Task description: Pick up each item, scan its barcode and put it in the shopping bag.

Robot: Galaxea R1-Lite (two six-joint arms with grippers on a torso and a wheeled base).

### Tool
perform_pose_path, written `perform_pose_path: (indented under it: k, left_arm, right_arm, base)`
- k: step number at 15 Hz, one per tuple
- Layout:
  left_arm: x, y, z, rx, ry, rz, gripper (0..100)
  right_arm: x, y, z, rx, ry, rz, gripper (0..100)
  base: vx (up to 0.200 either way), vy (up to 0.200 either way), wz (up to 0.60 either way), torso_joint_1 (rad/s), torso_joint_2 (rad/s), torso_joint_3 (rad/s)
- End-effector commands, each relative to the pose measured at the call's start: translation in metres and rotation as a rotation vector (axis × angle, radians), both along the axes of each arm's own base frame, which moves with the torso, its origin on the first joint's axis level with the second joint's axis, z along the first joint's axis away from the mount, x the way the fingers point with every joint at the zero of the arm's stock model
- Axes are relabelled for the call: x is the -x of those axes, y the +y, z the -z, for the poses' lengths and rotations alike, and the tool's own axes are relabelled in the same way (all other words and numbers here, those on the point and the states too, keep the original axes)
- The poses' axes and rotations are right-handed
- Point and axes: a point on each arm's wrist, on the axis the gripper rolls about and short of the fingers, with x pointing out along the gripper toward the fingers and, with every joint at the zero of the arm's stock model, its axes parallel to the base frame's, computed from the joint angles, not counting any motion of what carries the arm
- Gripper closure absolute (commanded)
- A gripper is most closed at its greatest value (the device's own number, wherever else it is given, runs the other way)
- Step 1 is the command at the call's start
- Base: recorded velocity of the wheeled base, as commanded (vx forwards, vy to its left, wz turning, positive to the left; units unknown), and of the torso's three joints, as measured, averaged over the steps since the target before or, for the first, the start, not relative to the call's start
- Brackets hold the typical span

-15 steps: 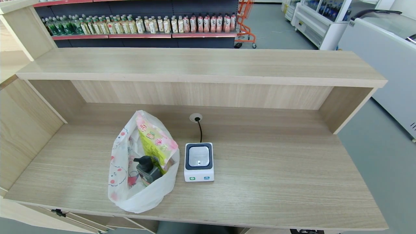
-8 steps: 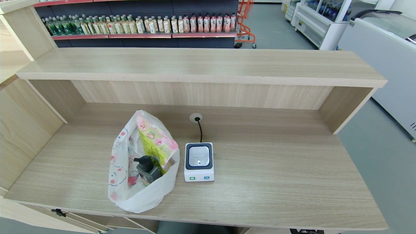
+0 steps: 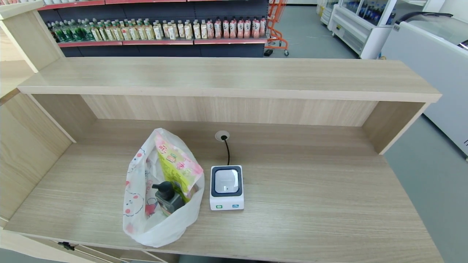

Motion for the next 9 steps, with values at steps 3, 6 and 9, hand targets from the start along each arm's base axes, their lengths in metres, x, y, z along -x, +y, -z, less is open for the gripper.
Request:
perform_pose_path:
  k: [3, 6, 9]
  left_arm:
    - [0.0, 0.0, 0.0, 0.001, 0.0, 0.0, 0]
    - [0.0, 0.0, 0.0, 0.001, 0.0, 0.0, 0]
    - [0.0, 0.0, 0.0, 0.001, 0.0, 0.0, 0]
  right_arm:
    - [-0.0001, 0.0, 0.0, 0.0, 0.002, -0.001, 0]
    - [-0.0001, 0.0, 0.0, 0.0, 0.002, -0.001, 0]
    - [-0.0001, 0.0, 0.0, 0.0, 0.002, -0.001, 0]
  base:
    - [0.0, 0.0, 0.0, 0.0, 0.0, 0.0]
    - [0.0, 0.0, 0.0, 0.0, 0.0, 0.0]
    - [0.0, 0.0, 0.0, 0.0, 0.0, 0.0]
